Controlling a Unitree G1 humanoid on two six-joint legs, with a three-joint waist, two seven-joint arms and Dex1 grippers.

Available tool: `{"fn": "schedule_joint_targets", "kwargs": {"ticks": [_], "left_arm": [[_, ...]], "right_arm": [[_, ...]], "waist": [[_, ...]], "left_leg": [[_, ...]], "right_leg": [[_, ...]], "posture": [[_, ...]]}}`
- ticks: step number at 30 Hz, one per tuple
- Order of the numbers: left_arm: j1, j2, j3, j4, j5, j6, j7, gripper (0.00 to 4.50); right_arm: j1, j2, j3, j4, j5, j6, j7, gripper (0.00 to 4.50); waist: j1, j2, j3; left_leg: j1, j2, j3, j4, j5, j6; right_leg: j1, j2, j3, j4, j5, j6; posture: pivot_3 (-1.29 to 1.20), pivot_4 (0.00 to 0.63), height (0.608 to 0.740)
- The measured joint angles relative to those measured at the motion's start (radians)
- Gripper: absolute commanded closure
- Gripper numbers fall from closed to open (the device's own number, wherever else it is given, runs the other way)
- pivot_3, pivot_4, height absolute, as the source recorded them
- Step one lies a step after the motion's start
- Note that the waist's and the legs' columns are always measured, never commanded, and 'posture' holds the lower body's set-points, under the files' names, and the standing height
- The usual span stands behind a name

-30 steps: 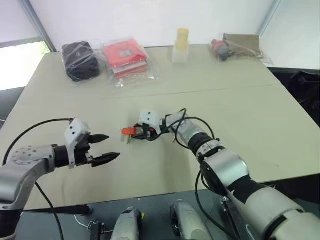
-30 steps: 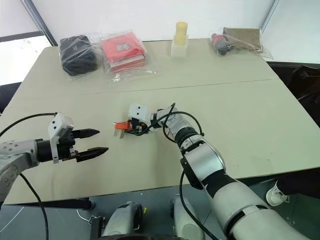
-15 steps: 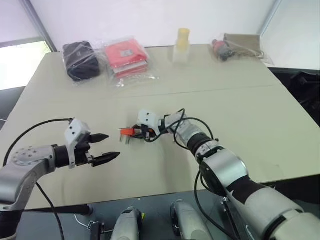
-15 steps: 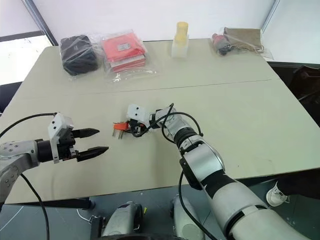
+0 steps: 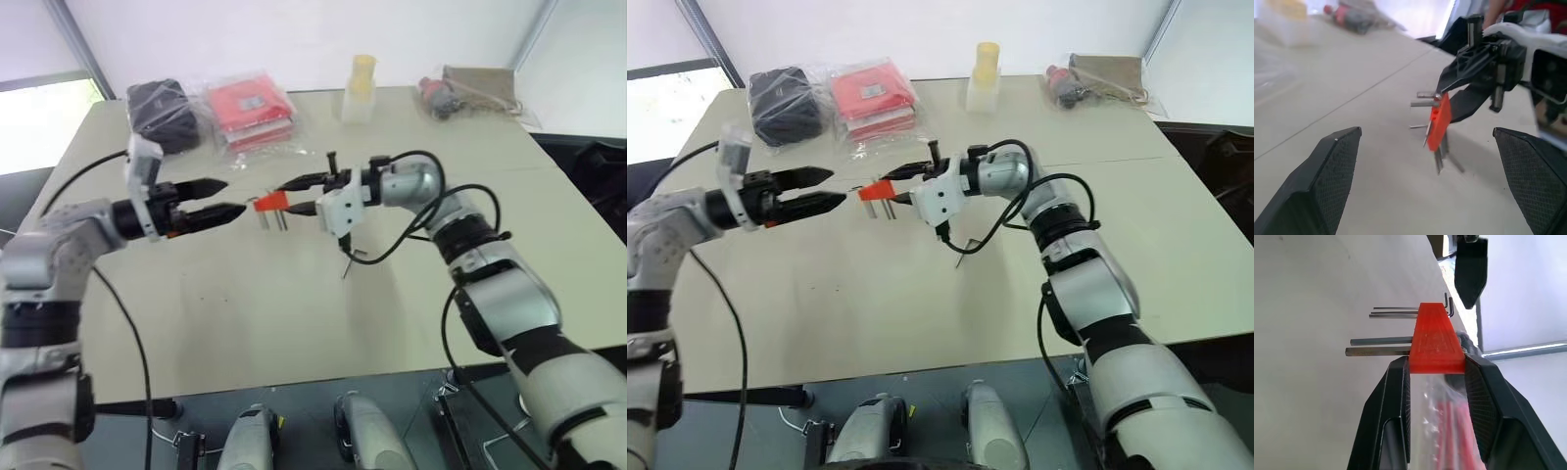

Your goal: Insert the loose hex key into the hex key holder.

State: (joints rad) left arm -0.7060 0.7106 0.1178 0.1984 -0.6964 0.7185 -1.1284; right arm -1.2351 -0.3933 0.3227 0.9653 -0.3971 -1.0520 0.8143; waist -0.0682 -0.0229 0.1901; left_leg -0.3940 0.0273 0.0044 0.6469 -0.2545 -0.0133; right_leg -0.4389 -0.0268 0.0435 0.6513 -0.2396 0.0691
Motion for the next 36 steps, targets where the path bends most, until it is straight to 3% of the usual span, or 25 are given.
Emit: {"fn": "schedule_joint_targets", "kwargs": {"ticks": [6,11,25,27,29,34,35,36], "left_arm": [[-0.113,-0.13,-0.097,0.162,0.057,-0.044,-0.091,0.0],[-0.181,-0.202,-0.095,0.283,0.082,-0.1,-0.102,0.0],[-0.25,-0.223,-0.083,0.393,0.114,-0.139,-0.133,0.0],[-0.25,-0.223,-0.08,0.395,0.118,-0.141,-0.133,0.54],[-0.25,-0.226,-0.07,0.396,0.118,-0.142,-0.133,1.36],[-0.25,-0.242,-0.056,0.395,0.119,-0.143,-0.134,4.09],[-0.25,-0.247,-0.057,0.392,0.121,-0.145,-0.133,4.45],[-0.25,-0.247,-0.057,0.392,0.123,-0.147,-0.132,4.45]], "right_arm": [[-0.029,-0.042,0.015,0.0,-0.045,-0.012,-0.101,3.48],[-0.029,-0.06,0.023,-0.012,-0.05,-0.003,-0.115,3.48],[-0.019,-0.073,0.032,-0.061,-0.049,0.022,-0.121,3.48],[-0.017,-0.075,0.033,-0.061,-0.049,0.025,-0.122,3.52],[-0.017,-0.075,0.033,-0.061,-0.049,0.029,-0.124,3.52],[-0.016,-0.075,0.039,-0.076,-0.048,0.027,-0.127,3.52],[-0.016,-0.075,0.04,-0.077,-0.047,0.037,-0.127,3.52],[-0.015,-0.075,0.042,-0.077,-0.045,0.042,-0.127,3.52]], "waist": [[-0.001,0.0,0.0],[0.0,0.0,0.0],[0.0,0.0,0.0],[0.0,0.0,0.0],[0.0,0.0,0.0],[0.0,0.0,0.0],[0.0,0.0,0.0],[0.0,0.0,0.0]], "left_leg": [[0.0,0.0,0.001,0.0,0.0,0.0],[0.0,0.0,0.001,0.0,0.0,0.0],[0.0,0.0,0.001,0.0,0.0,0.0],[0.0,0.0,0.001,0.0,0.0,0.0],[0.0,0.0,0.001,0.0,0.0,0.0],[0.0,0.0,0.001,0.0,0.0,0.0],[0.0,0.0,0.001,0.0,0.0,0.0],[0.0,0.0,0.001,0.001,0.0,0.0]], "right_leg": [[-0.001,0.001,0.001,0.0,0.0,0.0],[-0.001,0.001,0.001,0.0,0.0,0.0],[-0.001,0.001,0.002,0.001,0.0,0.0],[-0.001,0.001,0.002,0.001,0.0,0.0],[-0.001,0.001,0.002,0.001,0.0,0.0],[-0.001,0.001,0.002,0.001,0.0,0.0],[-0.001,0.001,0.002,0.001,0.0,0.0],[-0.001,0.001,0.002,0.001,0.0,0.0]], "posture": [[0.0,0.15,0.74],[0.0,0.15,0.74],[0.0,0.15,0.74],[0.0,0.15,0.74],[0.0,0.15,0.74],[0.0,0.15,0.74],[0.0,0.15,0.74],[0.0,0.15,0.74]]}}
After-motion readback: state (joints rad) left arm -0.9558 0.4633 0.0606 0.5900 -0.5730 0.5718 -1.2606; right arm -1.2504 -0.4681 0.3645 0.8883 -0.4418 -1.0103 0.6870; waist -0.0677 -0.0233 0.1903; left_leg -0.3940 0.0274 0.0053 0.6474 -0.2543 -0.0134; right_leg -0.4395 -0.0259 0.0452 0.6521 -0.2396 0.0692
